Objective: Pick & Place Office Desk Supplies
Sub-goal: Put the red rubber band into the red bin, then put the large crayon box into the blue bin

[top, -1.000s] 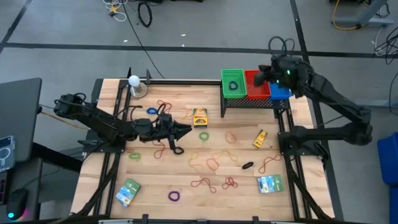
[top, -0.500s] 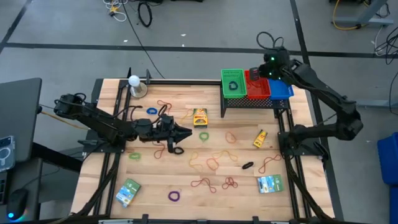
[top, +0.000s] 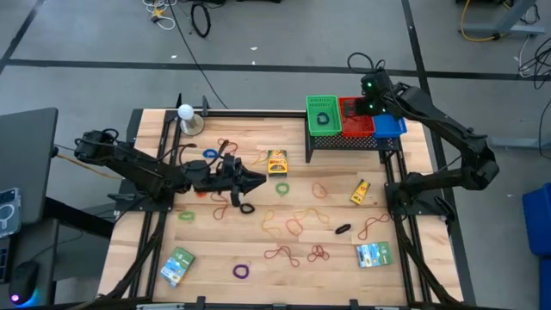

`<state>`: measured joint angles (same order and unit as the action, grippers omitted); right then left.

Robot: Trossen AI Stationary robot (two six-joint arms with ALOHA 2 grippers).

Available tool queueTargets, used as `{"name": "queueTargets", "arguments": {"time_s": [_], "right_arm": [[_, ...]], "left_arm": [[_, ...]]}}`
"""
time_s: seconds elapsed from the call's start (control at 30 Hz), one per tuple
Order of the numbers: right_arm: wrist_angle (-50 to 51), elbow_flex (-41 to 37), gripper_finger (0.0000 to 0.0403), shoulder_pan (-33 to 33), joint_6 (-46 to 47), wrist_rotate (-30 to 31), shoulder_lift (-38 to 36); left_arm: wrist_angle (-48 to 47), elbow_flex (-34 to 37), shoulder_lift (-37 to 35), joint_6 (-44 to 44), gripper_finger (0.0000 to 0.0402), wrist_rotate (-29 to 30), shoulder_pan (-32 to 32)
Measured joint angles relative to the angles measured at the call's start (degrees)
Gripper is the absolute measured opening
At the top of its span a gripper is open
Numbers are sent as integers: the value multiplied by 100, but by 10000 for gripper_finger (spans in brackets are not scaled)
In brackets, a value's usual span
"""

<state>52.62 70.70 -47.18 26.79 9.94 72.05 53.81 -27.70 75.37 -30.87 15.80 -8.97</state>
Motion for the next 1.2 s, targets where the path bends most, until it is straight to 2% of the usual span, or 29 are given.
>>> {"name": "queueTargets", "arguments": {"time_s": [0.13,0.23,0.43,0.53,0.73,0.8,0.87,0.93,1.07,1.2], "right_arm": [[-1,0,159,0,14,-121,0],[104,47,180,0,-4,-248,0],[397,188,186,67,-49,-510,-4],[487,257,197,219,-53,-596,-4],[715,639,255,409,-215,-452,-4],[876,892,262,472,-345,-503,-15],[1198,1167,251,628,-534,-536,-78],[1389,1324,222,917,-632,-467,-240],[1411,1225,128,1869,-404,-286,-739],[1170,569,25,3157,328,-82,-1247]], "left_arm": [[8,0,0,51,79,78,7],[-57,0,0,53,62,78,7],[-302,0,0,66,8,167,7],[-438,0,0,48,7,223,7],[-494,0,0,44,7,237,7],[-564,0,0,1,7,286,2],[-736,0,0,-71,7,393,-32],[-917,0,0,-152,7,480,-87],[-1435,2,2,-293,7,664,-207],[-1760,2,2,-398,7,859,-316]]}}
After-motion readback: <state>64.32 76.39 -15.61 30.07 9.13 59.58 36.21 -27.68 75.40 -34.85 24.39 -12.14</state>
